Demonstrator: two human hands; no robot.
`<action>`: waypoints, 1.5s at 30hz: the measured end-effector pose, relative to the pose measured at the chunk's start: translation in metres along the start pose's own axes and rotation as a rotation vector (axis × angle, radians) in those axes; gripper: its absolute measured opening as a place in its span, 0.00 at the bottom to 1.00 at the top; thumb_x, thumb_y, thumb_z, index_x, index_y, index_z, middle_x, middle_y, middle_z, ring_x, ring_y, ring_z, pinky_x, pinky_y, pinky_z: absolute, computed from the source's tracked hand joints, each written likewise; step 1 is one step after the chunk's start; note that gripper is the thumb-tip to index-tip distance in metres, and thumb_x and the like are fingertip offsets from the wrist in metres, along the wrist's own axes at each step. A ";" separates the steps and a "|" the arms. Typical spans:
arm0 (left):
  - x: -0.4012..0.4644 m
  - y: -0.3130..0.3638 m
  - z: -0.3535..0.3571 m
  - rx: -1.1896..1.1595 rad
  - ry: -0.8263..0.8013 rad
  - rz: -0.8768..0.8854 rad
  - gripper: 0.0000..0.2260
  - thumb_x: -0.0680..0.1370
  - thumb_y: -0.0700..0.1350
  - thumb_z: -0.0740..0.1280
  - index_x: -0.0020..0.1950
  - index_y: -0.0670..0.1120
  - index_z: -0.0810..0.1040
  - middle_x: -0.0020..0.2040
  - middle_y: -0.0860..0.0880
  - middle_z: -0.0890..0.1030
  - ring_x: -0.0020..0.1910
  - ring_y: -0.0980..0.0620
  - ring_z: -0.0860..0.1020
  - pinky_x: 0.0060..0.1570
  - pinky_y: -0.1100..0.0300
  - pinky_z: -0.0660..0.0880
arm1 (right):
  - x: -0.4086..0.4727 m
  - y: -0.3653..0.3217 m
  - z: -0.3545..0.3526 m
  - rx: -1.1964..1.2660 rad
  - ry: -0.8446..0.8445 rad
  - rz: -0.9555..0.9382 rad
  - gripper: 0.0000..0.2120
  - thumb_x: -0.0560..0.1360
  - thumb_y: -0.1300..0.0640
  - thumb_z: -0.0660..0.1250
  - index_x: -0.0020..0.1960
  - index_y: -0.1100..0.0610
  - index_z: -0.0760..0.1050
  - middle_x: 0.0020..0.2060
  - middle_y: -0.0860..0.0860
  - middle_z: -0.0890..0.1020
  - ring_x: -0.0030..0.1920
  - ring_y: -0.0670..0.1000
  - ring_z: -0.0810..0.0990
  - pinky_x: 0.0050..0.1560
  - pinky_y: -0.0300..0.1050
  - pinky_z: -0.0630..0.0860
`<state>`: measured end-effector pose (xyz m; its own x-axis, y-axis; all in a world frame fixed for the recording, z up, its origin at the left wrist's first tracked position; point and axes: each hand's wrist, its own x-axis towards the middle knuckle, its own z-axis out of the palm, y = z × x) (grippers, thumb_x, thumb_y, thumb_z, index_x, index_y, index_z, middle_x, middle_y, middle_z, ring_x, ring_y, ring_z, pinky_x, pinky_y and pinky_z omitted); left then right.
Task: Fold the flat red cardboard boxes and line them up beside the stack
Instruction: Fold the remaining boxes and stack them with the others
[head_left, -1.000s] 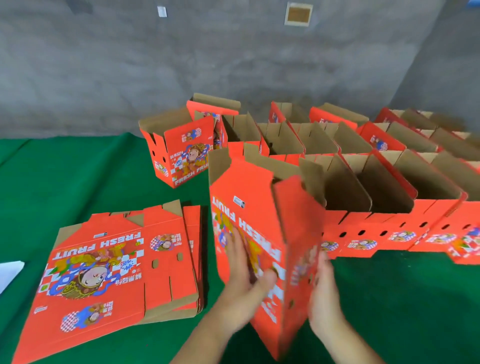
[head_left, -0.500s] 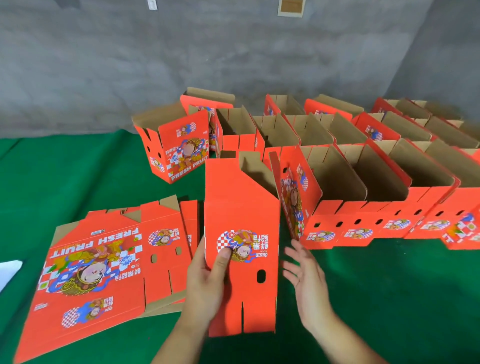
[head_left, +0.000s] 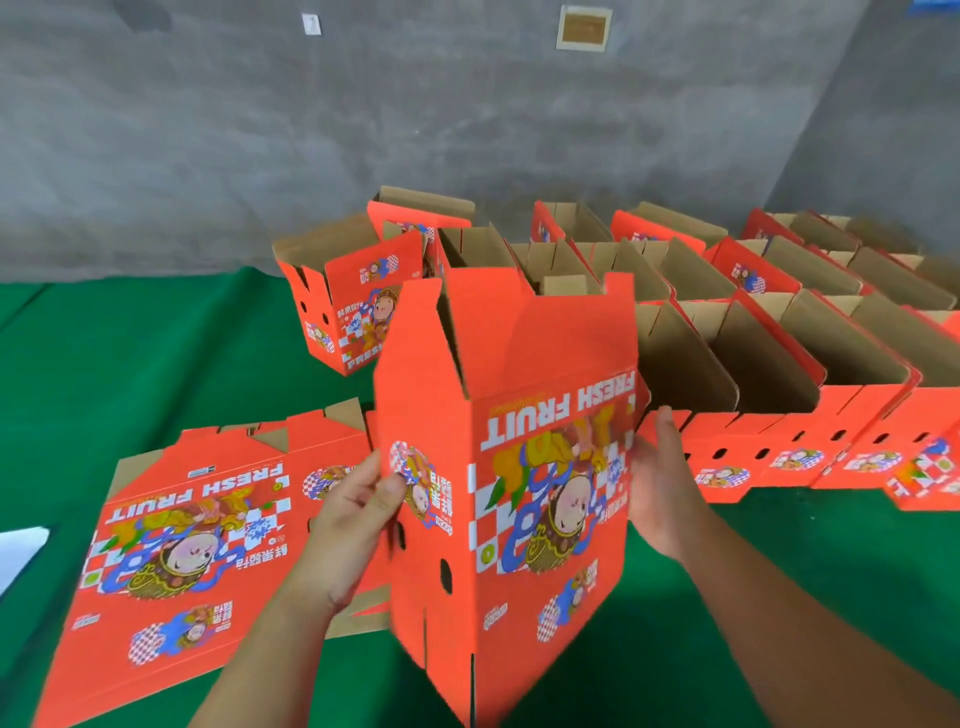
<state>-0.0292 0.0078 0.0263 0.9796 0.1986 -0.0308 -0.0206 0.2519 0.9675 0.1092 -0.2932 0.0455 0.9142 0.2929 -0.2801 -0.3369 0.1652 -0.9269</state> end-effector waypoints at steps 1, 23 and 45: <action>0.003 0.000 0.005 0.051 0.020 -0.013 0.15 0.85 0.41 0.65 0.72 0.45 0.79 0.64 0.45 0.85 0.64 0.47 0.83 0.62 0.54 0.81 | -0.001 0.002 0.002 -0.018 0.038 -0.001 0.41 0.72 0.22 0.53 0.73 0.48 0.75 0.67 0.49 0.81 0.67 0.53 0.79 0.65 0.56 0.72; -0.023 -0.004 0.022 -0.157 0.055 -0.065 0.17 0.82 0.39 0.67 0.70 0.50 0.75 0.62 0.41 0.85 0.58 0.38 0.85 0.48 0.45 0.85 | 0.003 0.030 -0.003 -0.375 0.291 -0.022 0.29 0.81 0.33 0.58 0.79 0.41 0.60 0.76 0.46 0.66 0.73 0.51 0.66 0.69 0.54 0.63; 0.010 0.016 -0.014 -0.018 0.066 -0.114 0.12 0.70 0.53 0.81 0.49 0.51 0.86 0.46 0.41 0.88 0.39 0.45 0.88 0.32 0.56 0.82 | 0.010 0.021 -0.032 0.042 0.390 0.083 0.28 0.79 0.29 0.55 0.62 0.48 0.79 0.61 0.53 0.84 0.52 0.51 0.85 0.56 0.50 0.75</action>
<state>-0.0223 0.0268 0.0379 0.9606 0.2290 -0.1573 0.0860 0.2933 0.9521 0.1184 -0.3164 0.0149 0.8975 -0.0715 -0.4352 -0.4150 0.1967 -0.8883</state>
